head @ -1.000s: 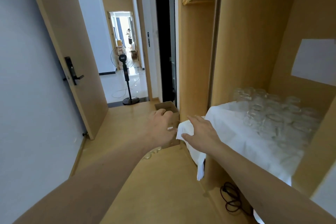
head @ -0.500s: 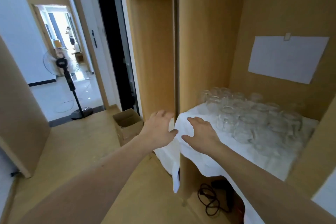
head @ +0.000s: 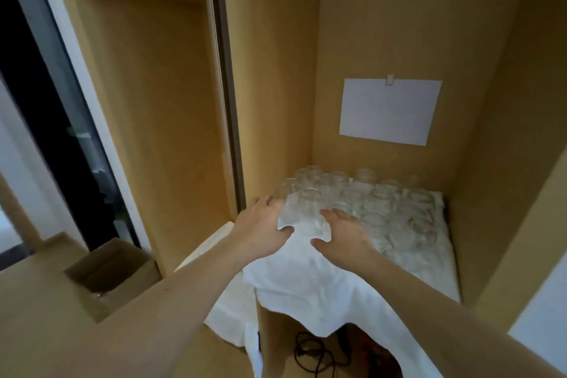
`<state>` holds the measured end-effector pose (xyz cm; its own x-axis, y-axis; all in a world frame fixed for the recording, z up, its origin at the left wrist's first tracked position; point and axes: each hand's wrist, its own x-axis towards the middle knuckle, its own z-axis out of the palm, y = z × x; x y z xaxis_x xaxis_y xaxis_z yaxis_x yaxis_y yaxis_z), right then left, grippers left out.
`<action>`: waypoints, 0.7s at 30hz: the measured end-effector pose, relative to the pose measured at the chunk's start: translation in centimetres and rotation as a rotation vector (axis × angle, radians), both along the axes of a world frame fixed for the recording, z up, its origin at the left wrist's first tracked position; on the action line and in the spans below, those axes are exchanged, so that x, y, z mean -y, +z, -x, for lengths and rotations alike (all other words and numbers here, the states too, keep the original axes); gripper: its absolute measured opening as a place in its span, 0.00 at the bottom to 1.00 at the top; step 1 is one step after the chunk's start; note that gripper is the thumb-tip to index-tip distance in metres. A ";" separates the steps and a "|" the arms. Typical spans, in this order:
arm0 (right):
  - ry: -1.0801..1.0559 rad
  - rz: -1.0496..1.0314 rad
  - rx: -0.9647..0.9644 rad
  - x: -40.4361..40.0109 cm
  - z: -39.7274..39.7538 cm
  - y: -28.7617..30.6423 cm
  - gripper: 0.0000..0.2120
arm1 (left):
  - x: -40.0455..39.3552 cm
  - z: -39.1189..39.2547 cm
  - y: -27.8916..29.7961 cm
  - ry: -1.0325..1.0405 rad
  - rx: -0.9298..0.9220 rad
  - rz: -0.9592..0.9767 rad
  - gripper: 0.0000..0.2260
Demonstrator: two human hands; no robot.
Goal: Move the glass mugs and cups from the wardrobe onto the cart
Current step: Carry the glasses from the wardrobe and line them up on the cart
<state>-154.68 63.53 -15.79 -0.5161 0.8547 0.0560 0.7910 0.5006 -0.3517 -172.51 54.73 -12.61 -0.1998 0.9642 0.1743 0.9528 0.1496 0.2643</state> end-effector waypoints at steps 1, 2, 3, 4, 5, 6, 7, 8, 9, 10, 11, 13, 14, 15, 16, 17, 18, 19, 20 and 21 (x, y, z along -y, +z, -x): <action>-0.026 0.001 0.004 -0.3 0.0 0.0 0.36 | -0.8 0.2 -0.2 -0.027 0.014 -0.004 0.26; -0.049 0.000 0.008 -0.6 0.0 0.0 0.36 | -1.5 0.4 -0.4 -0.053 0.033 -0.009 0.26; -0.068 -0.003 0.011 -0.8 0.1 -0.1 0.36 | -2.2 0.5 -0.7 -0.077 0.051 -0.014 0.27; -0.085 -0.005 0.009 -1.0 0.1 -0.2 0.36 | -2.9 0.6 -1.0 -0.097 0.061 -0.017 0.28; -0.102 -0.005 0.006 -1.2 0.0 -0.3 0.36 | -3.7 0.8 -1.4 -0.112 0.066 -0.019 0.28; -0.119 -0.003 0.002 -1.5 -0.1 -0.5 0.36 | -4.5 0.9 -1.7 -0.127 0.072 -0.022 0.28; -0.134 0.000 0.003 -1.8 -0.2 -0.6 0.36 | -5.3 0.9 -2.0 -0.143 0.081 -0.026 0.28; -0.152 0.001 0.002 -2.1 -0.3 -0.7 0.36 | -6.0 1.0 -2.3 -0.161 0.092 -0.032 0.28; -0.176 0.004 -0.001 -2.8 -0.5 -0.8 0.36 | -7.0 1.0 -2.5 -0.187 0.101 -0.037 0.28; -0.192 0.007 -0.005 -3.2 -0.7 -0.8 0.35 | -7.7 0.9 -2.6 -0.206 0.107 -0.038 0.28; -0.204 0.007 -0.007 -3.6 -0.9 -0.8 0.35 | -8.3 0.8 -2.6 -0.221 0.105 -0.035 0.29; -0.235 -0.005 -0.013 -4.9 -1.3 -0.8 0.34 | -10.2 0.7 -2.6 -0.242 0.077 -0.028 0.29; -0.246 -0.014 -0.020 -5.7 -1.4 -0.8 0.34 | -11.3 0.7 -2.6 -0.248 0.054 -0.035 0.30; -0.254 -0.026 -0.033 -6.7 -1.5 -0.8 0.33 | -12.5 0.7 -2.5 -0.258 0.032 -0.051 0.30; -0.261 -0.033 -0.048 -7.8 -1.6 -0.8 0.32 | -13.8 0.5 -2.4 -0.270 0.015 -0.066 0.31; -0.266 -0.031 -0.058 -9.0 -1.8 -0.8 0.32 | -15.1 0.4 -2.3 -0.281 -0.001 -0.075 0.31; -0.267 -0.023 -0.064 -10.2 -1.8 -0.8 0.31 | -16.3 0.2 -2.2 -0.292 -0.011 -0.080 0.30; -0.265 -0.013 -0.071 -11.4 -1.9 -0.8 0.31 | -17.5 0.0 -2.2 -0.305 -0.011 -0.078 0.30; -0.263 -0.007 -0.076 -12.6 -2.0 -0.7 0.30 | -18.9 -0.2 -2.2 -0.321 -0.006 -0.066 0.30; -0.270 -0.006 -0.080 -13.8 -2.2 -0.7 0.30 | -20.2 -0.5 -2.1 -0.337 -0.006 -0.051 0.29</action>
<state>-152.49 77.33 -16.49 -0.2630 0.9604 0.0925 0.8660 0.2772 -0.4161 -172.02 74.97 -14.67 0.1295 0.9658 0.2245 0.9479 -0.1870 0.2580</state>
